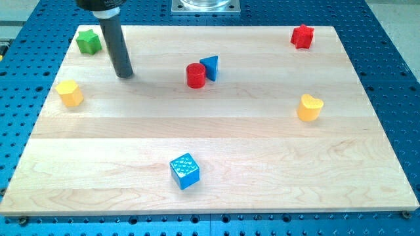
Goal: Push the red circle above the cube
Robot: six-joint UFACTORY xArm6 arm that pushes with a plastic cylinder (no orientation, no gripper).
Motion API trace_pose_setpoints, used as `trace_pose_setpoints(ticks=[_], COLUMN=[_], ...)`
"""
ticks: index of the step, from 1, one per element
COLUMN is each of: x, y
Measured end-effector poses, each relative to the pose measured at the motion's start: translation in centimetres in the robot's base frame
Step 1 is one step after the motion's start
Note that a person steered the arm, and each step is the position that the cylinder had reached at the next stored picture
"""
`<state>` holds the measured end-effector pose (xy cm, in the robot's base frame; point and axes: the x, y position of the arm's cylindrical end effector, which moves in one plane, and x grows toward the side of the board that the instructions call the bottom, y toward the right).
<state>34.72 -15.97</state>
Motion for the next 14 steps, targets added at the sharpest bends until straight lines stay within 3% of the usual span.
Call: trace_pose_setpoints(ticks=[1, 3, 4, 5, 6, 7, 8, 9, 10, 11, 12, 14], x=[-2.9, -10.9, -6.3, -5.9, -1.9, 1.7, 1.2, -3.1, 4.3, 2.0, 2.4, 10.4], y=[1.9, -6.8, -1.0, 8.8, 15.4, 18.3, 14.8, 16.3, 11.3, 11.9, 4.3, 2.7])
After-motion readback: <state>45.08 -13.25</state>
